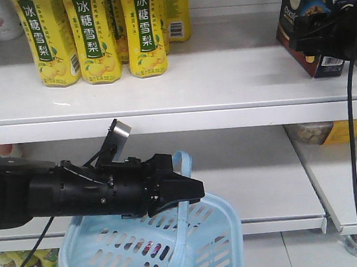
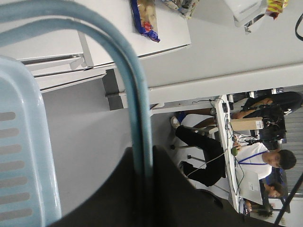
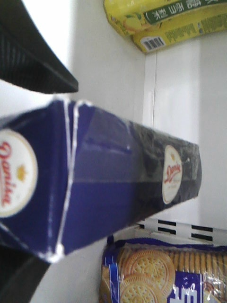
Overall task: Left arm holds basket, right arm returns cookies
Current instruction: 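Place the cookie box on the upper shelf beside the drink cartons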
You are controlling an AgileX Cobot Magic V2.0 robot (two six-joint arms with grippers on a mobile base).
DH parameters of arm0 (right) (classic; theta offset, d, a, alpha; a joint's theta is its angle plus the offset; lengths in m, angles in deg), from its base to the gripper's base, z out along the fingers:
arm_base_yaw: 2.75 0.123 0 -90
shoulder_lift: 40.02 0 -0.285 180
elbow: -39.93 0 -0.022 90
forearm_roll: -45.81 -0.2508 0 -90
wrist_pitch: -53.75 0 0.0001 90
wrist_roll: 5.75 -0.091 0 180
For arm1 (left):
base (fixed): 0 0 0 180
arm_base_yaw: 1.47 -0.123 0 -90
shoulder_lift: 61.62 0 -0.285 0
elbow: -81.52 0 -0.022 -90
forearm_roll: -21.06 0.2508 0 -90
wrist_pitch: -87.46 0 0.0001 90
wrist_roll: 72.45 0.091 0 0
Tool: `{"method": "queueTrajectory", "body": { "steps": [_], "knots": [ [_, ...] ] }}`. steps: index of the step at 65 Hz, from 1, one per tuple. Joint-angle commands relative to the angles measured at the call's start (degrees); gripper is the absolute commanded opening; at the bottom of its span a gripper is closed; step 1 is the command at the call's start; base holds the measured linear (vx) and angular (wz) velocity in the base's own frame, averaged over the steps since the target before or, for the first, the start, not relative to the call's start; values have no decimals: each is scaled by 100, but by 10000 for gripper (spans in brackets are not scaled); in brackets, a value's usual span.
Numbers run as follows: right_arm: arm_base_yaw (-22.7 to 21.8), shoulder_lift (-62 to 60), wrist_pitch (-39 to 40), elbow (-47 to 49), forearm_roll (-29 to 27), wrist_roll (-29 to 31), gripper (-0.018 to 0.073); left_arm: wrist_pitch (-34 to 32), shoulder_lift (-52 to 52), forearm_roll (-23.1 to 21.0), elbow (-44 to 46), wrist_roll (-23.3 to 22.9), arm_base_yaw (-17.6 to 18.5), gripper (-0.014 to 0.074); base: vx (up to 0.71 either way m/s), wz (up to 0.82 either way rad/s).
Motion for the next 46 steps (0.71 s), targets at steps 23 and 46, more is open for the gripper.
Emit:
{"method": "queueTrajectory", "body": {
  "steps": [23, 46],
  "knots": [
    [6, -586, -98, 115, -10, 65, 507, 80, 285, -536, 212, 280, -14, -3, 0, 0],
    [6, -1103, 224, -697, -27, 90, 507, 80, 285, -536, 212, 280, -14, -3, 0, 0]
  ]
}}
